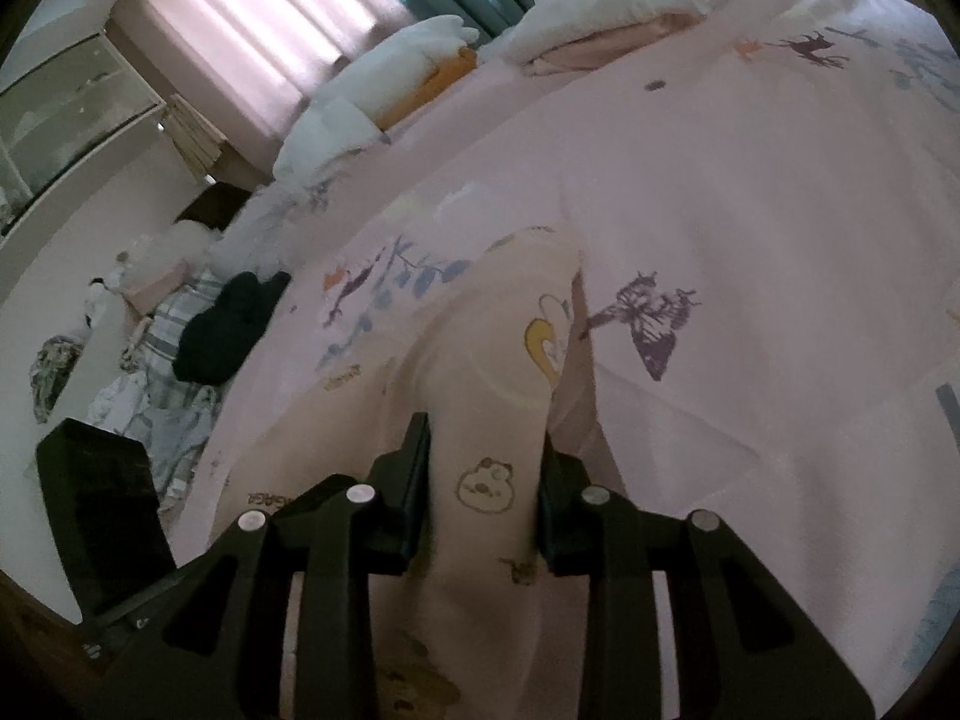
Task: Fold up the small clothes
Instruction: 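Lower the folded sleepsuit onto the duvet with both tools, then open both tools and release the folded sleepsuit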
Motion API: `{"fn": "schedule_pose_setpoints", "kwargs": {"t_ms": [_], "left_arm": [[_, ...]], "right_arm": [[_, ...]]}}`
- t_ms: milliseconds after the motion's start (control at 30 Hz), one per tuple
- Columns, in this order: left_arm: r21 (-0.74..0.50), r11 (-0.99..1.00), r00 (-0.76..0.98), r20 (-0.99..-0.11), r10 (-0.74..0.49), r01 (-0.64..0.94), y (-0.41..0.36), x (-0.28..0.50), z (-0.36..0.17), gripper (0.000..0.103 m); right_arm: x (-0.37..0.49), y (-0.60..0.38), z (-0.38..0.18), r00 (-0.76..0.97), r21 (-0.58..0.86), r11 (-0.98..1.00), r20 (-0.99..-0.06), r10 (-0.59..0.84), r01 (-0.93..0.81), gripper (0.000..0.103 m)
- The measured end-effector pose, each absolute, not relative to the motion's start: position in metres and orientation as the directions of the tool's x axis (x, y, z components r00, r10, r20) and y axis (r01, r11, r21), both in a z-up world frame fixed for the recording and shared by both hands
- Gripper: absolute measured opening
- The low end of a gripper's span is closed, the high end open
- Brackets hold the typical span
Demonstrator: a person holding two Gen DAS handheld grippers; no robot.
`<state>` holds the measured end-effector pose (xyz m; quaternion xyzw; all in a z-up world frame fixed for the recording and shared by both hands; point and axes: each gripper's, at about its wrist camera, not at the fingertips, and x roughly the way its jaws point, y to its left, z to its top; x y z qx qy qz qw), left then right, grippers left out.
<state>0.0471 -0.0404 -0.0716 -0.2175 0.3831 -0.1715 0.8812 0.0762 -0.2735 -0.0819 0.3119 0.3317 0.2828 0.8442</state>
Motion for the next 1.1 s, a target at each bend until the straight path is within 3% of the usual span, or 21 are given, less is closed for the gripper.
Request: {"fn": "schedule_pose_setpoints", "kwargs": {"t_ms": [233, 500, 733, 967, 1033, 1100], "left_arm": [[-0.522, 0.842, 0.625, -0.615, -0.481, 0.135, -0.04, 0.048, -0.076, 0.022], [-0.507, 0.849, 0.613, -0.625, -0.482, 0.15, -0.039, 0.049, -0.082, 0.025], [-0.518, 0.841, 0.591, -0.632, -0.501, 0.159, -0.032, 0.053, -0.09, 0.037], [-0.536, 0.831, 0.573, -0.639, -0.514, 0.147, -0.023, 0.052, -0.092, 0.04], [-0.52, 0.845, 0.582, -0.651, -0.487, 0.126, -0.017, 0.05, -0.091, 0.049], [-0.517, 0.846, 0.588, -0.648, -0.484, 0.126, -0.012, 0.047, -0.09, 0.051]], "right_arm": [[0.078, -0.274, -0.086, 0.6, 0.678, 0.7, -0.47, 0.647, -0.223, 0.037], [0.076, -0.278, -0.088, 0.596, 0.651, 0.728, -0.503, 0.626, -0.215, 0.041], [0.078, -0.274, -0.089, 0.587, 0.622, 0.754, -0.537, 0.606, -0.209, 0.043], [0.075, -0.277, -0.089, 0.579, 0.61, 0.765, -0.555, 0.598, -0.205, 0.045], [0.073, -0.279, -0.089, 0.58, 0.607, 0.77, -0.56, 0.591, -0.199, 0.048], [0.07, -0.281, -0.089, 0.585, 0.596, 0.781, -0.572, 0.575, -0.186, 0.051]]}}
